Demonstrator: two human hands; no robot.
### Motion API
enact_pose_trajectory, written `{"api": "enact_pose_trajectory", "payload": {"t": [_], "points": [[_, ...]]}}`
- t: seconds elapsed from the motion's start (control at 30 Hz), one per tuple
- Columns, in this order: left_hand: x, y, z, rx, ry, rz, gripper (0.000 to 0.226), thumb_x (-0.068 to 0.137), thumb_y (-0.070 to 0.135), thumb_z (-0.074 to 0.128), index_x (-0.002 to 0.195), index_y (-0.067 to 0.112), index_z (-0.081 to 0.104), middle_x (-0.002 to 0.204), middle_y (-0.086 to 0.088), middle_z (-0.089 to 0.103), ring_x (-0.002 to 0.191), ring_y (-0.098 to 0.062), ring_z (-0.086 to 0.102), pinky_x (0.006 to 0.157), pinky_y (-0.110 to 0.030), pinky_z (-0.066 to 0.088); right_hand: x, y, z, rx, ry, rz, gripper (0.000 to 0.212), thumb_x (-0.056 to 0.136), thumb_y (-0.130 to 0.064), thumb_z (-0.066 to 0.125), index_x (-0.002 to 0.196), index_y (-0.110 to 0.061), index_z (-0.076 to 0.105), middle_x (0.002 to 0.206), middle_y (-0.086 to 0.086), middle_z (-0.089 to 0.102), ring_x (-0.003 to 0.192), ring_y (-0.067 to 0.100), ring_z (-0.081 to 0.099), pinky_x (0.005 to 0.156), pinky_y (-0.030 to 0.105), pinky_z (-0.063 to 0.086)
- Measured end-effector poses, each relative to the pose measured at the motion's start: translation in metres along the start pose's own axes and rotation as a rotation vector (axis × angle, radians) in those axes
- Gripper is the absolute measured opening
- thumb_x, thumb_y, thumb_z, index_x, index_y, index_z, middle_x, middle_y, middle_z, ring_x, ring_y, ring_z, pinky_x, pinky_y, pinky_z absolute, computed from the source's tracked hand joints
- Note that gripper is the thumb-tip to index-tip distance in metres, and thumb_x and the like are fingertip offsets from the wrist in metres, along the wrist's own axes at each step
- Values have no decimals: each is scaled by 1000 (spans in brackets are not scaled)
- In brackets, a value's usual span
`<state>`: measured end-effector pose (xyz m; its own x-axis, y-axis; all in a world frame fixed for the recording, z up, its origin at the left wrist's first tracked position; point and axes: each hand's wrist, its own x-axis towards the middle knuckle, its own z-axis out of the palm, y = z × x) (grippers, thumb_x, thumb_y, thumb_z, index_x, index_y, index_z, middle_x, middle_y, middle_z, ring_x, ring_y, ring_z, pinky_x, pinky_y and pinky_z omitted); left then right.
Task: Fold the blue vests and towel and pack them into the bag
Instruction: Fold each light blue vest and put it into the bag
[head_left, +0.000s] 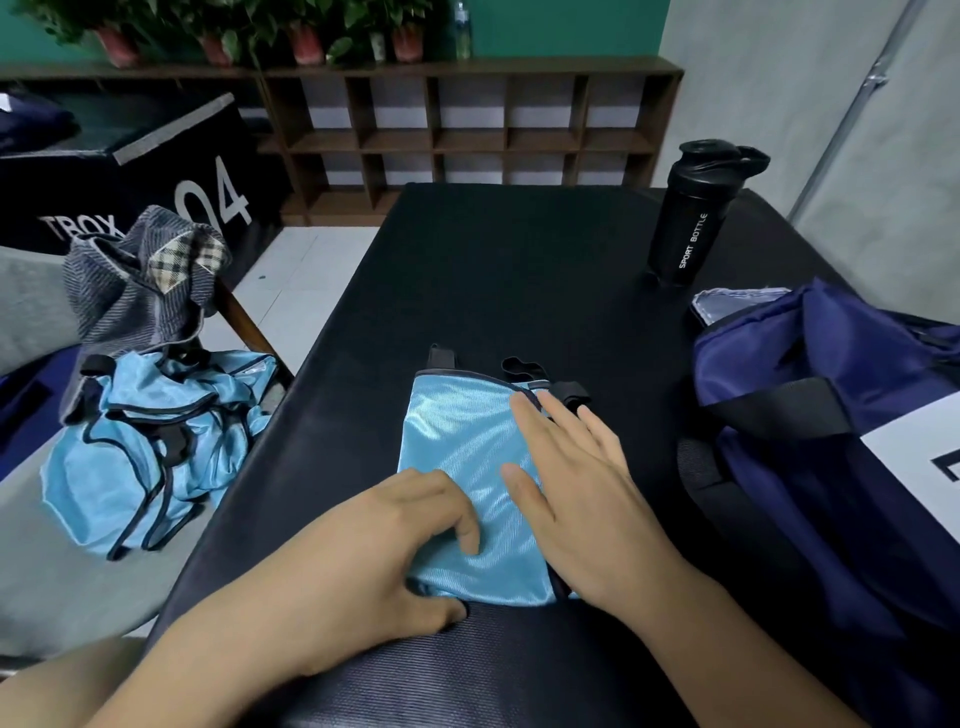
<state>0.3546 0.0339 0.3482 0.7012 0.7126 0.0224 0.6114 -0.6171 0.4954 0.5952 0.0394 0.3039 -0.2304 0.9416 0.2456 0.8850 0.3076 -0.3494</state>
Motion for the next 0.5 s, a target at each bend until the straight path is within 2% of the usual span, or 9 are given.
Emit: {"api": "enact_pose_trajectory", "payload": {"t": [0.13,0.23,0.3,0.37,0.43,0.5], "points": [[0,0,1,8,27,15,23,78,40,81,94,41,64,117,25,60,117,-6,58,94,-30,52,-3,4,-5,70,92,13,59,112,-46,34,166,-22,29,170,-15,31,161,-1,5,132,37,9],[1,3,4,60,35,28,15,80,40,73,92,39,65,113,26,59,109,-3,60,89,-31,54,-8,2,-18,240,190,-32,50,108,-42,50,155,-26,52,156,-30,43,155,-5,22,127,29,18],[3,4,5,70,47,31,12,82,40,70,92,38,65,107,24,60,102,-2,60,86,-30,54,-14,-5,-25,331,158,-107,41,103,-43,61,142,-29,64,143,-29,55,144,1,43,120,30,31],[3,5,4,53,67,15,11,83,40,68,92,38,63,97,21,61,94,-3,60,82,-30,53,-21,-14,-25,376,65,-194,35,99,-46,68,129,-29,69,124,-21,64,124,7,58,108,36,41],[3,5,1,-1,96,-17,11,86,41,68,92,38,60,89,17,62,85,-6,60,76,-31,52,-27,-20,-23,401,-25,-229,37,93,-50,75,125,-32,67,115,-21,63,112,6,60,102,34,44],[3,6,0,-56,120,-42,9,89,38,67,91,38,59,83,14,63,76,-9,60,71,-31,51,-31,-19,-23,399,-53,-215,45,87,-53,80,125,-35,63,116,-23,61,112,6,60,101,30,44]]}}
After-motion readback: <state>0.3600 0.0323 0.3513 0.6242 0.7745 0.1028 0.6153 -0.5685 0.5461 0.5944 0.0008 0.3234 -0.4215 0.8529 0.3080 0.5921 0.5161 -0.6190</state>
